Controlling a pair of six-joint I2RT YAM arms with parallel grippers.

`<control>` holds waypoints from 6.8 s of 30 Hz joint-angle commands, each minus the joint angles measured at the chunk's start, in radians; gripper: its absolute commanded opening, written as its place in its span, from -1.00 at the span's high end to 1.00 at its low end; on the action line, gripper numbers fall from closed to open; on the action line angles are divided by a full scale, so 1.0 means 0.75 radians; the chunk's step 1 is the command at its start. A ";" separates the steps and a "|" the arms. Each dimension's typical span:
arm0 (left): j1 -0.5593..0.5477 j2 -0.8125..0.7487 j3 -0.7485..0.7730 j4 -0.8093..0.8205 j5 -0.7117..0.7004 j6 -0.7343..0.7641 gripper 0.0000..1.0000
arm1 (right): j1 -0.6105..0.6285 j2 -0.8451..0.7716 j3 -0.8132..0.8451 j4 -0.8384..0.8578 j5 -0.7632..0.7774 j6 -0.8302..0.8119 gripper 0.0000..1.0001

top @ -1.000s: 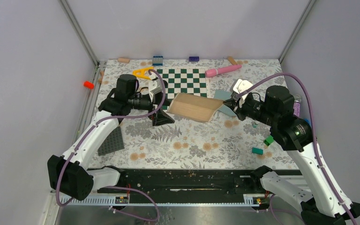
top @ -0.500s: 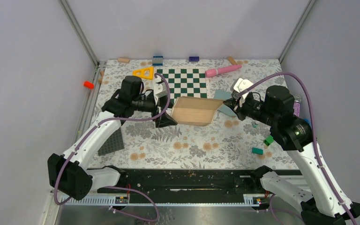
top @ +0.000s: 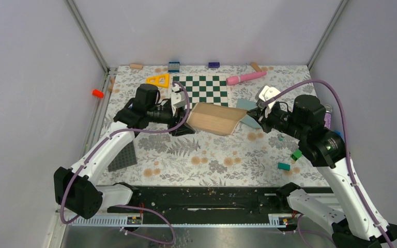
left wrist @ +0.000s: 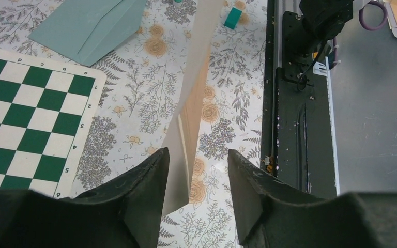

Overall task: Place the letter into the envelope and seal it
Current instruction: Pick up the letter from the center of the board, then fold the letter.

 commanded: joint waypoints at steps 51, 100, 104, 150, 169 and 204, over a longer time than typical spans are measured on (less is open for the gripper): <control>-0.192 -0.140 0.033 -0.242 -0.161 0.365 1.00 | 0.007 0.151 -0.109 0.198 -0.464 0.134 -0.85; -0.282 -0.181 -0.046 -0.462 -0.131 0.516 1.00 | 0.082 0.530 -0.220 0.056 -1.052 -0.020 -0.37; -0.282 -0.178 -0.045 -0.468 -0.123 0.516 1.00 | 0.106 0.545 -0.218 0.018 -1.010 -0.077 -0.20; -0.052 -0.270 -0.056 -0.324 -0.259 0.420 -0.48 | 0.198 0.496 -0.130 -0.241 -0.856 -0.312 1.00; 0.091 -0.232 0.203 -0.451 0.134 0.361 -0.98 | 0.192 0.520 -0.147 -0.200 -0.763 -0.297 1.00; -0.166 -0.023 0.201 -0.450 -0.028 0.336 1.00 | 0.192 0.490 -0.176 -0.048 -0.717 -0.178 -0.50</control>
